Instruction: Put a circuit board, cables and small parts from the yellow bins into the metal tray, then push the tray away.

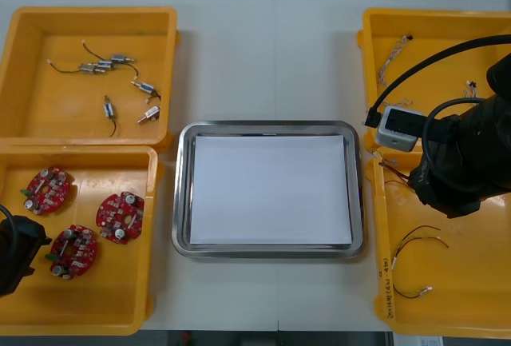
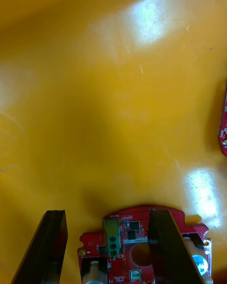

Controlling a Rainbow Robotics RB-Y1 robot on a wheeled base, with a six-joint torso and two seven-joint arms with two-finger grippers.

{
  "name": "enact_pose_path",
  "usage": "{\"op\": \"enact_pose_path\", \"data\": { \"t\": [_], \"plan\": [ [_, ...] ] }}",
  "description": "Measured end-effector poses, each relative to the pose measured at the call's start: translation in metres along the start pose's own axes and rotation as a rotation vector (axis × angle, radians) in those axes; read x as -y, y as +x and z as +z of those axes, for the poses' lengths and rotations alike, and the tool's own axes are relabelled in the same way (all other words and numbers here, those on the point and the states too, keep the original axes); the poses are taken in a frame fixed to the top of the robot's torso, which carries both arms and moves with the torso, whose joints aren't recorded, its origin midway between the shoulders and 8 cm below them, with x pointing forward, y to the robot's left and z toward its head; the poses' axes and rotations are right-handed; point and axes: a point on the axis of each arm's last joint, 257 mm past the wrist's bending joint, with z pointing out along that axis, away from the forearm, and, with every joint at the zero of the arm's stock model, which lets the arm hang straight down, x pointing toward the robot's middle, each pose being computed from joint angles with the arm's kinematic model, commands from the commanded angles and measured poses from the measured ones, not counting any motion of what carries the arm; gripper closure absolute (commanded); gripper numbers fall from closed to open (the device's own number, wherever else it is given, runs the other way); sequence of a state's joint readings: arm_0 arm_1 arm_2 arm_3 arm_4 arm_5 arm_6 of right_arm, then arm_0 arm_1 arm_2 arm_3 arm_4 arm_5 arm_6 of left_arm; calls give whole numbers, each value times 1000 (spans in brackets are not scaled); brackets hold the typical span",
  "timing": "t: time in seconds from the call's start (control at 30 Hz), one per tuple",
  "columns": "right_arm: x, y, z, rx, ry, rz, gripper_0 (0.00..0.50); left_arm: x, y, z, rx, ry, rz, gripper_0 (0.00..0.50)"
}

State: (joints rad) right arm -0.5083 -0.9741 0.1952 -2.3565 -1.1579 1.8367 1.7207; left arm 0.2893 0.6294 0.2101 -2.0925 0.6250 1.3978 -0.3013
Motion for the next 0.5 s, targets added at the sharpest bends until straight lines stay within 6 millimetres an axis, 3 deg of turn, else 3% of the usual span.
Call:
{"op": "enact_pose_path", "data": {
  "t": [0.5],
  "plan": [
    [0,1,0,-5,-1,0,500,-1,10,6,-6,-10,29,0]
  ]
}}
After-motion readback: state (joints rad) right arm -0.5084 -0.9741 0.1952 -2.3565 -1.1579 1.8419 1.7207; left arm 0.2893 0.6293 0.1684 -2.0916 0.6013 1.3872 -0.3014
